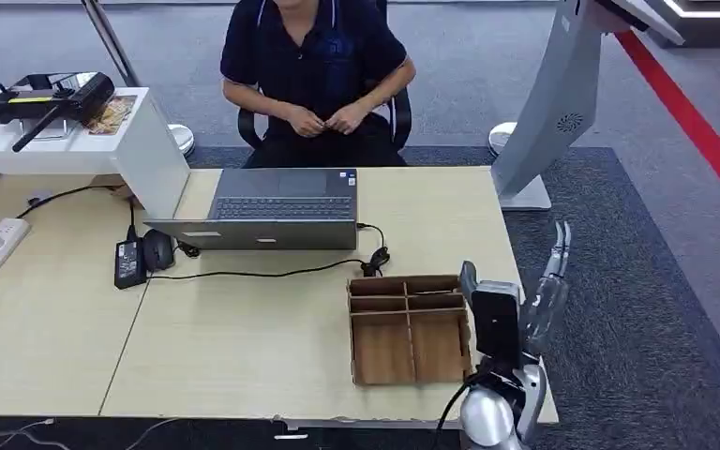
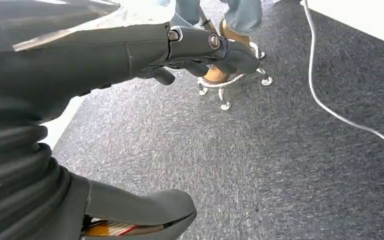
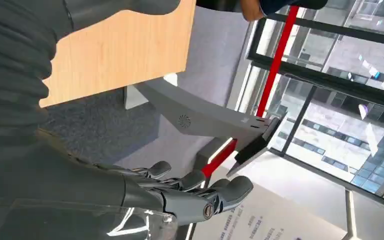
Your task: Pass the card to the sensor for recognition and then transmit it.
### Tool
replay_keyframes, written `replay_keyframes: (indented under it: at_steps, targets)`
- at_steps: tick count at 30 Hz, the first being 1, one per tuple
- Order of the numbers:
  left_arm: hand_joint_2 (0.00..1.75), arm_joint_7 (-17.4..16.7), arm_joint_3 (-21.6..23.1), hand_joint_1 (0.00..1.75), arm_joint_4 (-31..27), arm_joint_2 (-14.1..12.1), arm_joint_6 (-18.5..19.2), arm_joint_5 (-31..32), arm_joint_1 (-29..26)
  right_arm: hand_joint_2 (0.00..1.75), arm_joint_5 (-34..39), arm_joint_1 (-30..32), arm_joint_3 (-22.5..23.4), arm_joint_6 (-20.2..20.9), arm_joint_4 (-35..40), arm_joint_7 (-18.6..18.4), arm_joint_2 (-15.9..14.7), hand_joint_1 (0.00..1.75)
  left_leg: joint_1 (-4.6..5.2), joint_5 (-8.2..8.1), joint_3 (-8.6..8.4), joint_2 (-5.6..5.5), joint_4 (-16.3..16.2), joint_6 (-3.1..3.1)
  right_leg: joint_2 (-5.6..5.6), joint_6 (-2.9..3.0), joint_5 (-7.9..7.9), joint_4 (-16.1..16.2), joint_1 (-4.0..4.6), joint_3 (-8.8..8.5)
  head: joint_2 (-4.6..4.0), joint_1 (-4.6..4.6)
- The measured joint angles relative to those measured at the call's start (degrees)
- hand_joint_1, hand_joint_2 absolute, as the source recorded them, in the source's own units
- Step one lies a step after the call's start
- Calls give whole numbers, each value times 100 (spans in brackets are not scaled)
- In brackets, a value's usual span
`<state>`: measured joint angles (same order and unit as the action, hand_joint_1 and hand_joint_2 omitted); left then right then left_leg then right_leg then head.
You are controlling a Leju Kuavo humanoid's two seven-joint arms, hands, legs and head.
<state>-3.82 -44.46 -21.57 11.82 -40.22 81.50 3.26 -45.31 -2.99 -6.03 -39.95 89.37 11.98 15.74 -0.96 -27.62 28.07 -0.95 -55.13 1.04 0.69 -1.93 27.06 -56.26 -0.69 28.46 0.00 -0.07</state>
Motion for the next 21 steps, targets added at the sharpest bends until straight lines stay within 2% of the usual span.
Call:
replay_keyframes:
  at_steps: [5,21]
  targets:
    - [175,0,0,0,0,0,0,-52,-1,175,24,-2,-146,0,-24,-286,-107,0,0,0,0,0,0,0,0,0,0,0,0,-1,0,0]
    - [175,-4,2,0,0,-2,0,-155,-2,175,-76,-38,-627,0,-111,-867,-560,0,0,0,0,-2,0,0,0,0,0,0,0,-1,0,0]
